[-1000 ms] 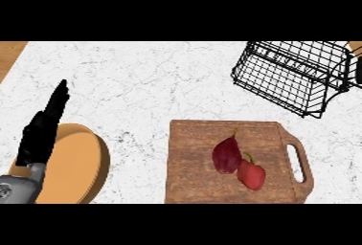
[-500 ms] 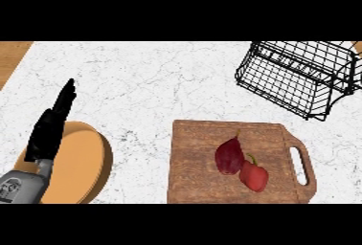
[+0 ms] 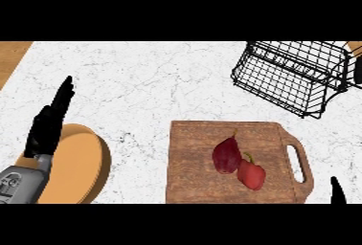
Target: Pick the bell pepper from the cutting board and place it in the tiered basket
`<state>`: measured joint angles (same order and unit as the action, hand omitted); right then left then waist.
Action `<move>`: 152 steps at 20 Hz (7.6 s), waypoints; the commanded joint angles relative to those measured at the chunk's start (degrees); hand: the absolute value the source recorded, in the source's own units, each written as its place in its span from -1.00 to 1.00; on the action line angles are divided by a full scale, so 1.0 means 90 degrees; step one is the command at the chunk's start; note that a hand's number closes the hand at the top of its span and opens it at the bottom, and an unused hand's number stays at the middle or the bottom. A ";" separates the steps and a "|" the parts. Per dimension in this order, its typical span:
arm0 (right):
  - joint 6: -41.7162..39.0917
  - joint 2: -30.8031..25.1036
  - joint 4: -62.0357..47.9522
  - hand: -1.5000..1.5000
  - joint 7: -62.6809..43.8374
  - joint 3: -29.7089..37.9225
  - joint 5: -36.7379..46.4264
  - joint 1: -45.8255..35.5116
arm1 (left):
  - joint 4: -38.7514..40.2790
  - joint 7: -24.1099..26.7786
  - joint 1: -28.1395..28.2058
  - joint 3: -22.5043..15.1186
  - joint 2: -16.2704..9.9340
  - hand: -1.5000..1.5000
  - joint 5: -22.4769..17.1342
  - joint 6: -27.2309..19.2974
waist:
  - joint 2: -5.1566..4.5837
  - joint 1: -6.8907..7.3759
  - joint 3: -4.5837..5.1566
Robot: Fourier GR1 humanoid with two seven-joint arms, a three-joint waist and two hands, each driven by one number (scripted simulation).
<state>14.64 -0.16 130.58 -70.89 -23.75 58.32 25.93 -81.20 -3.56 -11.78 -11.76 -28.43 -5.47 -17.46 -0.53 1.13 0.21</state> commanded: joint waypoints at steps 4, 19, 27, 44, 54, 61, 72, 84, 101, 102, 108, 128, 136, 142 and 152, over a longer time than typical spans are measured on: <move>-0.0291 0.0017 -0.0609 -1.00 -0.1592 -0.0305 0.0658 -0.0641 | 0.0060 0.0174 0.0091 0.0206 -0.0073 0.00 -0.0054 0.0196 | 0.0015 -0.0037 -0.0004; -0.0701 0.0017 -0.0744 -1.00 -0.1593 0.0044 0.0524 -0.0956 | 0.0006 0.0230 0.0298 0.0150 0.0189 0.00 0.0185 0.0050 | 0.0016 -0.0060 -0.0006; -0.0102 0.0017 -0.1575 -1.00 -0.1592 -0.0072 0.0312 -0.1098 | -0.0012 0.0039 0.0120 0.0158 0.0291 0.00 0.0228 0.0080 | 0.0022 -0.0094 -0.0015; 0.0337 0.0017 -0.2706 -1.00 -0.1591 0.0411 -0.0616 -0.2145 | -0.0029 0.0296 0.0426 0.0355 0.0326 0.00 0.0272 0.0255 | 0.0037 -0.0049 -0.0017; -0.0174 0.0013 -0.3403 1.00 -0.1565 -0.0240 -0.0425 -0.2804 | 0.0368 0.0339 0.0106 0.0671 0.0278 0.00 0.0318 0.0470 | 0.0051 -0.0117 -0.0017; 0.0576 0.0013 -0.3024 1.00 -0.1588 0.0072 -0.0621 -0.2985 | -0.0026 -0.0011 0.0190 0.0396 0.0580 0.00 0.0560 0.0181 | 0.0073 -0.0149 -0.0021; 0.0400 0.0016 -0.5703 1.00 -0.0478 0.0006 -0.0143 -0.7091 | 0.0077 -0.0019 -0.0523 0.0285 0.0614 0.00 0.0488 0.0630 | -0.0134 0.0603 -0.0010; 0.0160 0.0015 -0.8115 1.00 -0.0836 0.1245 0.1719 -1.0878 | 0.0172 -0.0090 -0.0353 0.0462 0.0465 0.00 0.0501 0.0690 | 0.0007 0.0314 -0.0001; -0.0652 -0.0862 -1.0831 1.00 0.1089 0.2968 0.1496 -1.2657 | 0.0087 0.0097 0.0131 0.0807 0.0422 0.00 0.0495 0.0841 | 0.0025 0.0055 -0.0017; -0.0306 -0.0929 -1.1149 1.00 0.1178 0.2940 0.1644 -1.2447 | -0.0064 -0.0046 0.0062 0.0724 0.0498 0.00 0.0618 0.0700 | 0.0004 0.0087 -0.0018; -0.0959 -0.1480 -1.1791 1.00 0.1109 0.2479 0.2378 -1.2312 | 0.0108 0.0177 0.0176 0.0551 0.0867 0.00 0.0860 0.0416 | 0.0008 0.0016 -0.0014; -0.0799 -0.1970 -1.1266 1.00 0.2704 0.3371 0.1316 -1.0969 | -0.0272 -0.0169 0.0301 0.0908 0.0883 0.00 0.0983 0.0703 | 0.0044 -0.0065 -0.0024; -0.0082 -0.1835 -1.0964 -1.00 0.2679 0.4128 0.0485 -1.0337 | 0.0032 0.0420 0.0545 0.1050 0.0966 0.00 0.1023 0.0800 | 0.0036 -0.0053 -0.0023; 0.1026 -0.1756 -1.0170 -1.00 0.2887 0.4188 0.0397 -0.9933 | -0.0024 0.0316 0.0484 0.1014 0.1038 0.00 0.1173 0.0769 | 0.0052 -0.0088 -0.0024; 0.0034 -0.2434 -0.7717 -1.00 0.1778 0.4195 0.0362 -0.9469 | -0.0478 -0.0069 0.0752 0.1237 0.0891 0.00 0.1101 0.0957 | 0.0123 -0.0208 -0.0023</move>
<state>18.25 -20.07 53.30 -50.99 13.10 62.59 -61.96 -83.29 -3.17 -7.14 -0.90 -20.24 4.27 -9.08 0.42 -0.52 0.02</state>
